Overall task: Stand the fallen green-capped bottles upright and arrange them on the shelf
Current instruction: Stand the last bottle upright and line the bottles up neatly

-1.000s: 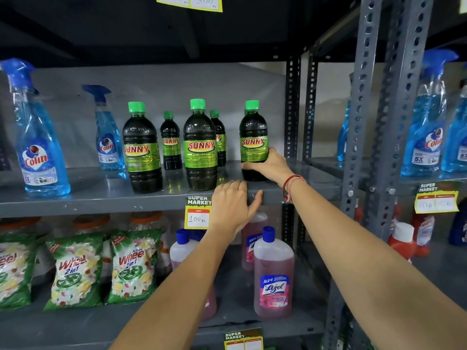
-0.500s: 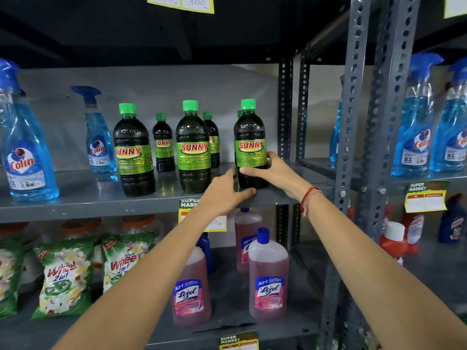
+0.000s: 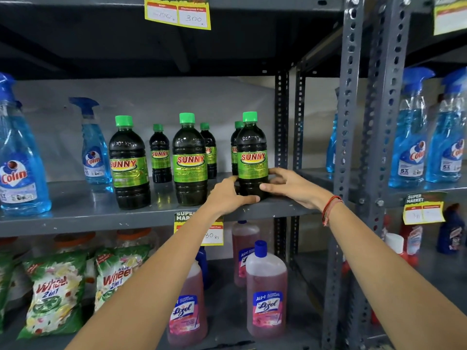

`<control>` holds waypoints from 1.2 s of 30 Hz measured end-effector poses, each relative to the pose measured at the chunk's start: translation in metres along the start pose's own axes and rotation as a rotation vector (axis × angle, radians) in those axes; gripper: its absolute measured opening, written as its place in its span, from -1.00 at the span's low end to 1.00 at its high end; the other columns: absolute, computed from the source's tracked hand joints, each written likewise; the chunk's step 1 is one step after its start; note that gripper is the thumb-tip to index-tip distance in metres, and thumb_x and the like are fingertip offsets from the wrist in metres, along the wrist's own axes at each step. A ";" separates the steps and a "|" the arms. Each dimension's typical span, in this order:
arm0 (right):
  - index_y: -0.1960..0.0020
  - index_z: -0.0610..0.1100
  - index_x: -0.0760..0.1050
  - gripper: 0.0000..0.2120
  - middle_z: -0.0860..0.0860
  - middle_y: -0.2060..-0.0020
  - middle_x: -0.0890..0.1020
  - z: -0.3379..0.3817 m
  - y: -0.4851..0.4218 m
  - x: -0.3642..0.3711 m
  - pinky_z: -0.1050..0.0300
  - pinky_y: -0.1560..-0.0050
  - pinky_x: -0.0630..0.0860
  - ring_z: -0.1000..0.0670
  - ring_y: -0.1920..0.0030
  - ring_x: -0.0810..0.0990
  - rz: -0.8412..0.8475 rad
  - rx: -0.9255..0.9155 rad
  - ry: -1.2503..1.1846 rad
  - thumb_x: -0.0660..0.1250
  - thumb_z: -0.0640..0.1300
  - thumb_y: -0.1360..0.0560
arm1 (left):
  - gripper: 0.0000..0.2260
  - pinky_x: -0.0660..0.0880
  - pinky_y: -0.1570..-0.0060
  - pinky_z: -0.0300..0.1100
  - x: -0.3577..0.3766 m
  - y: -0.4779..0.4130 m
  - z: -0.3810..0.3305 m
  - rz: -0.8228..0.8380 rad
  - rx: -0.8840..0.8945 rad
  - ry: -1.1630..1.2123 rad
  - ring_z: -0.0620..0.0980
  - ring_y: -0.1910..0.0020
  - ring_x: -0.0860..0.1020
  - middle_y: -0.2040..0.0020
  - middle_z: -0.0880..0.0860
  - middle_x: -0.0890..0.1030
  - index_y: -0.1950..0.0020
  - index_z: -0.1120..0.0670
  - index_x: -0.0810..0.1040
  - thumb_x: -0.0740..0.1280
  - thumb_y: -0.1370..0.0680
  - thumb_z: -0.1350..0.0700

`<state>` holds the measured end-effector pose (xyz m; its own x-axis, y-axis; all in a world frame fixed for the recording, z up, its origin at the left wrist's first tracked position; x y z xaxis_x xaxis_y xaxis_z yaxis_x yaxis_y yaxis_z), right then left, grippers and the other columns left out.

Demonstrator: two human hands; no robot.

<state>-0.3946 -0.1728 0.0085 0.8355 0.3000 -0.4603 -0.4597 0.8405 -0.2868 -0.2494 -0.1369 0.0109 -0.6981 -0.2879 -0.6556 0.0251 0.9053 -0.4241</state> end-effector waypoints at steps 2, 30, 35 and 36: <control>-0.39 -0.12 0.31 -0.46 -0.15 -0.17 0.58 -0.001 -0.001 -0.001 0.00 -0.36 0.38 -0.05 -0.22 0.53 -0.006 -0.003 0.002 0.40 -0.15 -0.47 | -0.35 0.46 -0.19 0.03 -0.001 0.000 0.000 -0.003 0.004 0.006 0.06 -0.16 0.54 -0.22 0.10 0.58 -0.33 0.07 0.43 0.52 -0.32 -0.12; -0.26 -0.11 0.42 -0.58 0.04 0.06 0.57 0.091 0.038 0.072 0.34 0.13 0.54 0.10 0.06 0.57 -0.549 -0.432 0.154 0.41 -0.04 -0.45 | -0.52 0.39 0.03 -0.31 -0.134 0.102 0.036 -0.691 0.271 -0.093 -0.16 -0.04 0.43 -0.12 0.02 0.49 -0.28 0.08 0.42 0.47 -0.41 0.08; -0.49 -0.06 0.12 -0.23 0.14 -0.15 0.37 0.108 -0.003 0.119 0.27 -0.10 0.38 0.11 -0.21 0.41 -0.297 -0.331 0.070 0.44 0.00 -0.42 | -0.10 0.31 -0.20 -0.29 -0.115 0.065 0.065 -0.183 0.104 -0.086 0.07 -0.33 0.39 -0.40 0.15 0.39 -0.53 0.11 0.01 0.50 -0.38 -0.02; -0.49 -0.06 0.10 -0.21 0.17 -0.12 0.37 0.107 -0.010 0.121 0.26 -0.14 0.35 0.12 -0.20 0.41 -0.268 -0.314 0.065 0.45 -0.01 -0.41 | -0.10 0.28 -0.08 -0.40 -0.111 0.061 0.064 -0.133 0.093 -0.074 0.05 -0.28 0.43 -0.37 0.16 0.43 -0.54 0.11 -0.03 0.49 -0.40 0.02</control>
<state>-0.2567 -0.0961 0.0454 0.9221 0.0514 -0.3835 -0.3059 0.7036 -0.6413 -0.1245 -0.0696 0.0178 -0.6454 -0.4285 -0.6323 0.0046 0.8256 -0.5642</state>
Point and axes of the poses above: each hand's wrist, its own y-axis away from the middle knuckle, its own x-axis out of the palm, z = x × y, the point moved 9 cm from there along -y, towards the middle knuckle
